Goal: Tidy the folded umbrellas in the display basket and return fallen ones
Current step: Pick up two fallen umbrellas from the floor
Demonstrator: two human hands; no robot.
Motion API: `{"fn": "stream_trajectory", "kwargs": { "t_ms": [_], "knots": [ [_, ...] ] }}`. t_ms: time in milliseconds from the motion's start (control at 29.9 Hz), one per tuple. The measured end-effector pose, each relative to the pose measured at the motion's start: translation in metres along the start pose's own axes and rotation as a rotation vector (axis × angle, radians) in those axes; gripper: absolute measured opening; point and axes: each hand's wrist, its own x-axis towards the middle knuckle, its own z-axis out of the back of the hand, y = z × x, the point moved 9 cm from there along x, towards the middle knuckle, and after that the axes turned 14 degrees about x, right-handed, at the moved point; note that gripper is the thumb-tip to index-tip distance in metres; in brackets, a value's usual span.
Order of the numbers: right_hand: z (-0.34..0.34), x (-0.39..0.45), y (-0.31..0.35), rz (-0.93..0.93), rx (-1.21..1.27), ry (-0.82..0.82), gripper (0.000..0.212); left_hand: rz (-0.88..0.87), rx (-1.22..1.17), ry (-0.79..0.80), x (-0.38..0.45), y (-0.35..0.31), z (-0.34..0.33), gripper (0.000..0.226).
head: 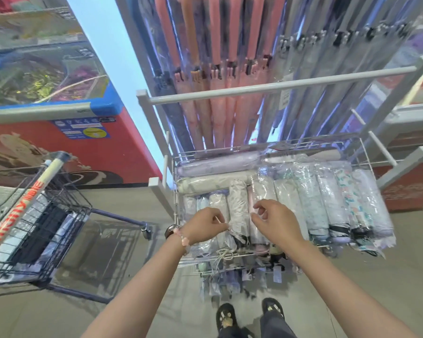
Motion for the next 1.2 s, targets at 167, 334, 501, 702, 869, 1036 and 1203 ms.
{"fn": "stream_trajectory", "kwargs": {
  "t_ms": [167,334,501,702,869,1036,1203],
  "knots": [
    [-0.031,-0.011,0.033,0.013,0.114,0.102,0.021,0.046,-0.067,-0.010,-0.035,0.031,0.015,0.018],
    [-0.070,-0.019,0.066,0.087,0.144,0.256,0.019,0.186,-0.147,-0.104,-0.072,0.075,0.024,0.021],
    [-0.117,-0.038,0.094,0.177,0.101,0.439,0.018,0.340,-0.271,-0.202,-0.122,0.121,0.017,0.016],
    [-0.181,-0.069,0.112,0.236,0.074,0.611,0.015,0.532,-0.410,-0.352,-0.191,0.182,-0.013,0.029],
    [-0.238,-0.091,0.120,0.265,0.039,0.698,0.014,0.661,-0.498,-0.422,-0.241,0.237,-0.048,0.023],
    [-0.309,-0.106,0.125,0.246,0.010,0.762,0.013,0.775,-0.577,-0.486,-0.283,0.302,-0.078,0.018],
    [-0.384,-0.112,0.117,0.220,-0.020,0.785,0.013,0.851,-0.574,-0.515,-0.308,0.370,-0.112,0.018]
  ]
}}
